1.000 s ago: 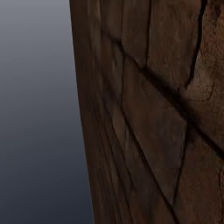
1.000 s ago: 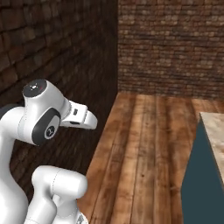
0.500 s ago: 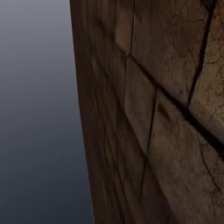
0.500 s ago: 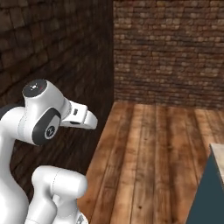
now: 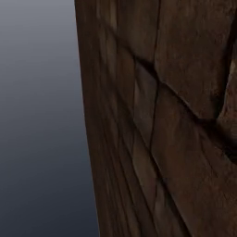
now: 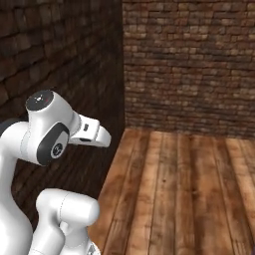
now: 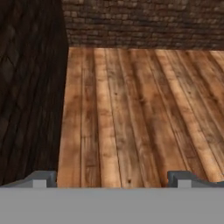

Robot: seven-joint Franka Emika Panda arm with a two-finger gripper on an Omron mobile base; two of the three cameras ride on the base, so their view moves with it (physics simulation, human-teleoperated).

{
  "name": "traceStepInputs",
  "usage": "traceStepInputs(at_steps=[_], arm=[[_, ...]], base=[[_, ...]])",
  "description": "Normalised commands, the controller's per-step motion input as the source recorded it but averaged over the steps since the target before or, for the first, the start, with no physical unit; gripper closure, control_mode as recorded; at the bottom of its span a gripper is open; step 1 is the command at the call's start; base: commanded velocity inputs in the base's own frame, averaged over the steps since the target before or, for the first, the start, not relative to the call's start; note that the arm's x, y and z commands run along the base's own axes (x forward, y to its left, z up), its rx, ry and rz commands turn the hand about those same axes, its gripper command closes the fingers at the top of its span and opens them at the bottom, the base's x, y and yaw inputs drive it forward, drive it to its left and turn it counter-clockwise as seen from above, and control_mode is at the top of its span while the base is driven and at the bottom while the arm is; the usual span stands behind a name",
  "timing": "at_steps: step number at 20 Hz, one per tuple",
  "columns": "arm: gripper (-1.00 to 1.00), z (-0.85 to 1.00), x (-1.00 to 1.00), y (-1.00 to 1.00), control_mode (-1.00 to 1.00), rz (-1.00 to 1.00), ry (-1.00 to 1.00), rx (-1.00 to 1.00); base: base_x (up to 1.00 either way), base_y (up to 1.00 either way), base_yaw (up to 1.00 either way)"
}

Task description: There is a tray on the dining counter. Grab the cup, mug, and pitcher and place them on the tray. The pitcher may be placed next to the tray if it cannot fit the tray.

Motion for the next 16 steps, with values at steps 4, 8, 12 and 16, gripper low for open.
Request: traceStepInputs(at_steps=[4, 8, 12, 16], arm=[[-1.00, 0.00, 0.00, 0.00, 1.00, 0.00, 0.00, 0.00], [-1.00, 0.00, 0.00, 0.00, 1.00, 0.00, 0.00, 0.00], [-1.00, 0.00, 0.00, 0.00, 1.00, 0.00, 0.00, 0.00], [-1.00, 0.00, 0.00, 0.00, 1.00, 0.00, 0.00, 0.00]], base=[[1.00, 0.17, -0.02], [1.00, 0.19, -0.03], [0.97, 0.30, -0.30], [0.55, 0.27, -0.77]])
